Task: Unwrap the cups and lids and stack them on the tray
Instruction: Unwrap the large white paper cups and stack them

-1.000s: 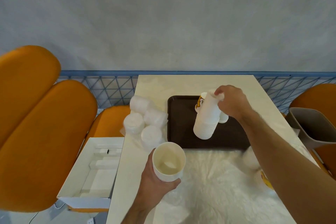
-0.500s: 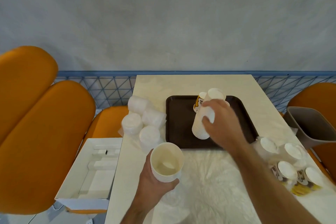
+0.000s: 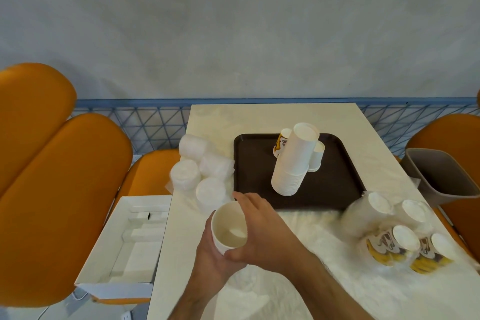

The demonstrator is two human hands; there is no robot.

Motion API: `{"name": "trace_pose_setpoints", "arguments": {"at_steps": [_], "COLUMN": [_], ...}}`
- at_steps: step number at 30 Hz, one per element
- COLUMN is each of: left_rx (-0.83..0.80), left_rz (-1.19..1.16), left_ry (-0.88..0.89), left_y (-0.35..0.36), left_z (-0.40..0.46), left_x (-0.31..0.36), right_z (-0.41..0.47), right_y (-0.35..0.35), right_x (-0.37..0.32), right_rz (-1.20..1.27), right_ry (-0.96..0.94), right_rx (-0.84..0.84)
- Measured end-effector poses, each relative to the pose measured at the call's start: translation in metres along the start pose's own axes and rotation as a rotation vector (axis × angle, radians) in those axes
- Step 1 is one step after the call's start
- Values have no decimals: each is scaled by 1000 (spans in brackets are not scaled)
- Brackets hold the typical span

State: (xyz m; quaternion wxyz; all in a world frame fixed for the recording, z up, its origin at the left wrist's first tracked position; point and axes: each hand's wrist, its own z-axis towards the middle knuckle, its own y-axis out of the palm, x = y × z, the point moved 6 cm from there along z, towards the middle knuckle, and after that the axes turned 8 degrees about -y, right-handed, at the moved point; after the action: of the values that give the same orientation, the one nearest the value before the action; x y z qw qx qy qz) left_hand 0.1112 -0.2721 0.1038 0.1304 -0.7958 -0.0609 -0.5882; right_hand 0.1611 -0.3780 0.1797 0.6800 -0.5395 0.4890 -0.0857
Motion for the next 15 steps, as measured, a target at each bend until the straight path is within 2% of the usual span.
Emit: {"name": "trace_pose_setpoints", "arguments": {"at_steps": [10, 12, 15], "left_rx": [62, 49, 32], "left_rz": [156, 203, 156], "left_ry": [22, 43, 44], "left_y": [-2, -2, -7], "left_z": [3, 4, 5], "left_x": [-2, -1, -8], "right_z": [8, 6, -4], "right_y": [-1, -11, -41], "right_x": [10, 7, 3], "right_rz": [81, 184, 386], "right_ry": [31, 32, 37], "right_rx": [19, 65, 225]}}
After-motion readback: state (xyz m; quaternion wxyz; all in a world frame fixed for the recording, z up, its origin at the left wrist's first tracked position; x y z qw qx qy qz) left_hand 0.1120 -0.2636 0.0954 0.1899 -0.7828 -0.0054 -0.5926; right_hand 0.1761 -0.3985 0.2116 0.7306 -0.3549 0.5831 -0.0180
